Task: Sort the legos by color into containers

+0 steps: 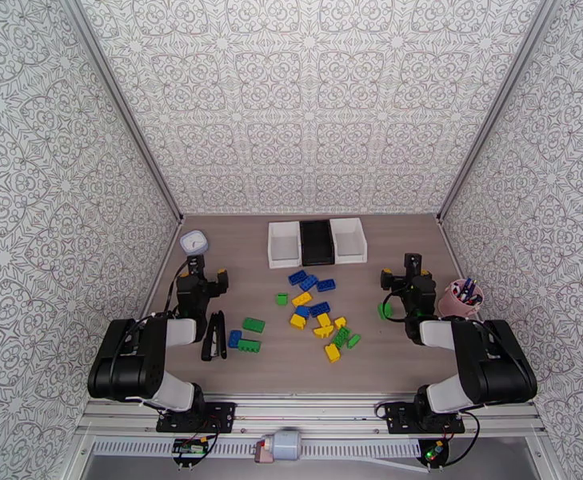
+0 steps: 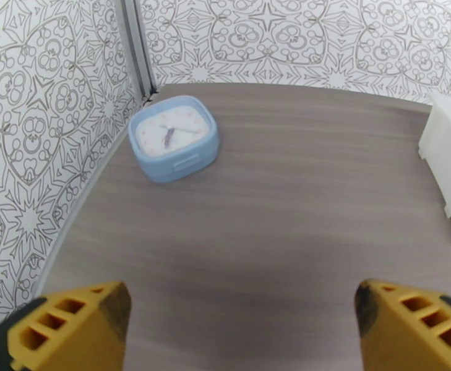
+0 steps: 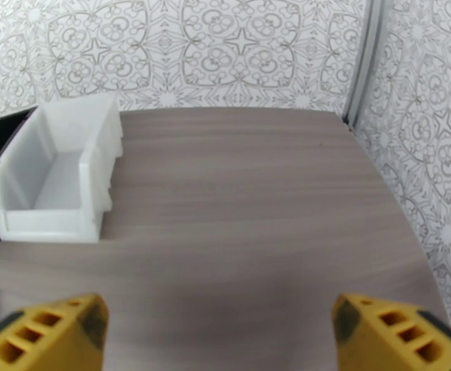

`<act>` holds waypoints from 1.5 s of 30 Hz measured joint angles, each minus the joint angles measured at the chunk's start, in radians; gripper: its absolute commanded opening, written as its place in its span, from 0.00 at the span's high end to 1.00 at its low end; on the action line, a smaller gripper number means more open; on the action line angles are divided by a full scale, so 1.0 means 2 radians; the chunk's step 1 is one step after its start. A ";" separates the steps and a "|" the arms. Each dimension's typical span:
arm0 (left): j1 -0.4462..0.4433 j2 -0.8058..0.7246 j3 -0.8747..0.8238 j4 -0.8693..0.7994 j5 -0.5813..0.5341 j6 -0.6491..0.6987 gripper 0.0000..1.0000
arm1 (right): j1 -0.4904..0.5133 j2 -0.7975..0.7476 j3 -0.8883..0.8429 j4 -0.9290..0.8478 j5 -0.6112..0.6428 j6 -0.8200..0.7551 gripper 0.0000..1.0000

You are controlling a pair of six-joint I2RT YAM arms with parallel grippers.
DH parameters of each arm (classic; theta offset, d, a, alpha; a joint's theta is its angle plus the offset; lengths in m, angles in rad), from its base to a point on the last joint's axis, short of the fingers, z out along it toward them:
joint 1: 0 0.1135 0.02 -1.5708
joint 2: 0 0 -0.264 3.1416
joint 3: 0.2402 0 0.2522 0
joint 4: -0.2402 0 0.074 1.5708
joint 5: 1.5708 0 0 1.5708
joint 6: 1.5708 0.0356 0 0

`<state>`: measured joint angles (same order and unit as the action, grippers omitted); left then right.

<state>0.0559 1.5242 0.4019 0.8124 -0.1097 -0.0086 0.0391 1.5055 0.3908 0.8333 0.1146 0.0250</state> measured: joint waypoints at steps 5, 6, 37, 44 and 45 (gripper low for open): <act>0.000 0.000 0.000 0.000 0.000 0.000 0.00 | 0.000 0.000 0.000 0.000 0.000 0.000 0.00; 0.000 0.000 0.000 0.000 0.000 0.000 0.00 | 0.000 0.000 0.000 0.000 0.000 0.000 0.00; -0.016 -0.030 -0.002 -0.015 0.002 0.010 0.00 | 0.000 -0.022 0.016 -0.061 -0.019 -0.008 0.00; -0.061 -0.154 0.000 -0.107 0.011 0.031 0.00 | 0.013 -0.099 0.037 -0.149 -0.005 -0.007 0.00; -0.072 -0.168 0.001 -0.125 0.016 0.037 0.00 | 0.018 -0.109 0.041 -0.171 0.002 -0.003 0.00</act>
<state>-0.0879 1.1873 0.4042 0.5625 -0.0780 0.0650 0.0757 1.2869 0.4736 0.4923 0.1188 0.0189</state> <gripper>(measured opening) 0.996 0.997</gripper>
